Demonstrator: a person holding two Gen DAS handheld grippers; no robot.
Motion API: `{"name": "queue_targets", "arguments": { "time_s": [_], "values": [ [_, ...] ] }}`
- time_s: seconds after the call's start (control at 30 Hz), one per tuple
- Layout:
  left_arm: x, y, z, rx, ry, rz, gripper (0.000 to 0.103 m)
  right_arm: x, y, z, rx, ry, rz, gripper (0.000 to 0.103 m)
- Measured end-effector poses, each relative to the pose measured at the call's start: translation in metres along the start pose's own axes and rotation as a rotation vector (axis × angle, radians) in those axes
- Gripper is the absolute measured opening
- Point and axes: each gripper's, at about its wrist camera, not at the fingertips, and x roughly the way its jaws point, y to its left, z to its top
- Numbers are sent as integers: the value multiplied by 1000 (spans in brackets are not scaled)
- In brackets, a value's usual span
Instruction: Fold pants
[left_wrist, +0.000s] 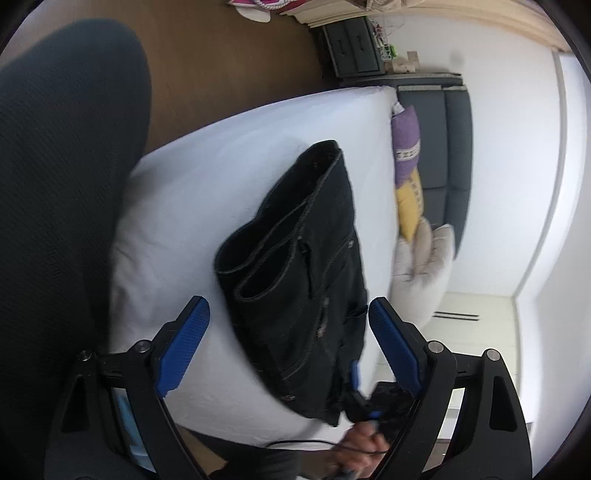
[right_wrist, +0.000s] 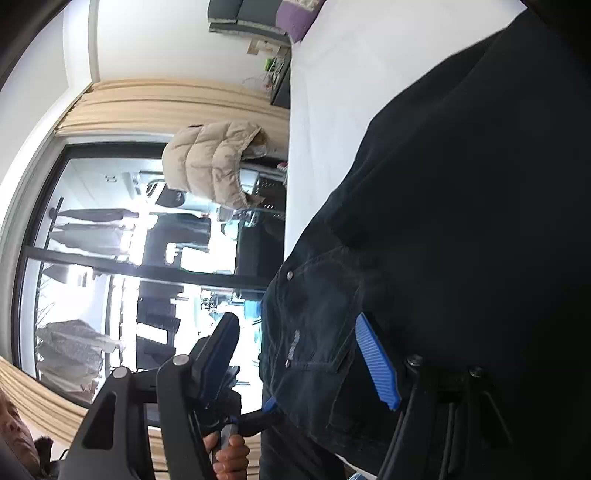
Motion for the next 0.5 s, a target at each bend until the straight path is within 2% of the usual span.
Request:
{"name": "queue_targets", "arguments": {
  "time_s": [0.1, 0.37, 0.47, 0.5],
  "values": [
    [1, 6, 2, -23, -4, -18, 88, 4, -4, -3, 13, 11, 9, 69],
    [41, -5, 7, -42, 13, -40, 85, 8, -1, 1, 12, 23, 13, 68],
    [46, -16, 7, -38, 28, -43, 73, 9, 5, 8, 0, 26, -14, 66],
    [48, -19, 6, -33, 34, -43, 64, 8, 6, 11, -6, 30, -31, 63]
  ]
}}
